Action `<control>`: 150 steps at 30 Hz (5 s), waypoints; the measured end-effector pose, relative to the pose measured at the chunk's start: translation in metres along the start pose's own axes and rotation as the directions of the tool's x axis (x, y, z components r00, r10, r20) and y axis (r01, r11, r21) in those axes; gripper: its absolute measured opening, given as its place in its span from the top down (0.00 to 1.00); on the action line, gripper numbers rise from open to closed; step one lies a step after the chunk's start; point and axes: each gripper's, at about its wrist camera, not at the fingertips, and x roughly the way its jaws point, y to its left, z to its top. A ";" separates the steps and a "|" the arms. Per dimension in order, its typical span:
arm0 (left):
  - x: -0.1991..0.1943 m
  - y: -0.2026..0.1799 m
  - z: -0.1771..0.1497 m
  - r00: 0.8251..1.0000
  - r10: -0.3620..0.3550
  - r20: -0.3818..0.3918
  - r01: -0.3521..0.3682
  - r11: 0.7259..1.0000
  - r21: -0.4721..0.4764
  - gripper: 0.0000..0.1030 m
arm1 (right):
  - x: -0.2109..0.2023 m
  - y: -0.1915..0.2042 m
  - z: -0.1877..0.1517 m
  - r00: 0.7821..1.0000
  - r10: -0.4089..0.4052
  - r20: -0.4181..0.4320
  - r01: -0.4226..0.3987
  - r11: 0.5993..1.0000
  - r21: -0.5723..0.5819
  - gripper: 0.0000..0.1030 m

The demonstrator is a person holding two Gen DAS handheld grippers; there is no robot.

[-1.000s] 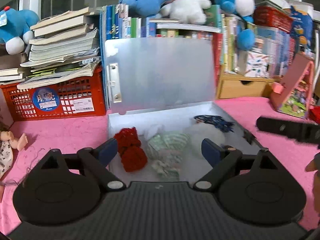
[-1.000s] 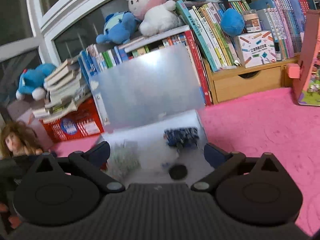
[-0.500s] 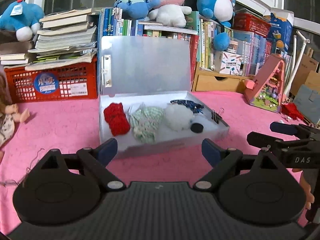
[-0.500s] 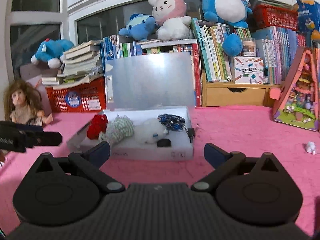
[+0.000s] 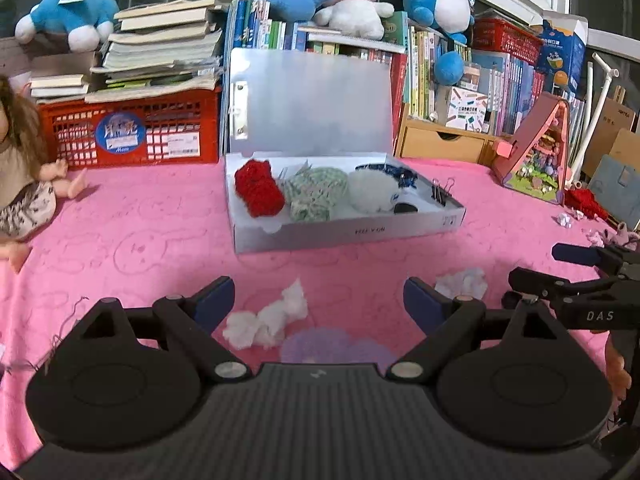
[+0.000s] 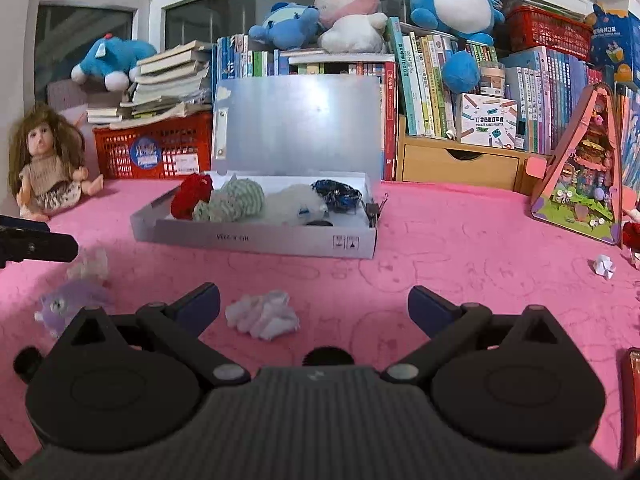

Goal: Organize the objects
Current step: 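Grasp the black earbud pair with the right gripper while the left gripper grasps the purple plush, then carry the purple plush and black earbuds into the white box with both grippers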

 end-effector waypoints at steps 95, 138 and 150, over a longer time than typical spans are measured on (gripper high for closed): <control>0.006 -0.032 -0.030 0.998 0.014 0.059 -0.017 0.999 0.050 0.26 | -0.007 -0.016 -0.013 0.988 -0.144 -0.053 0.153 0.955 0.256 0.65; 0.091 -0.007 0.079 0.995 0.049 0.083 -0.049 0.999 0.003 0.26 | 0.091 -0.049 0.094 0.990 0.086 -0.115 -0.054 0.966 0.255 0.65; 0.159 0.016 0.091 0.995 0.090 -0.035 -0.093 0.993 -0.076 0.26 | 0.168 -0.028 0.101 0.955 0.225 -0.194 -0.151 0.930 0.336 0.65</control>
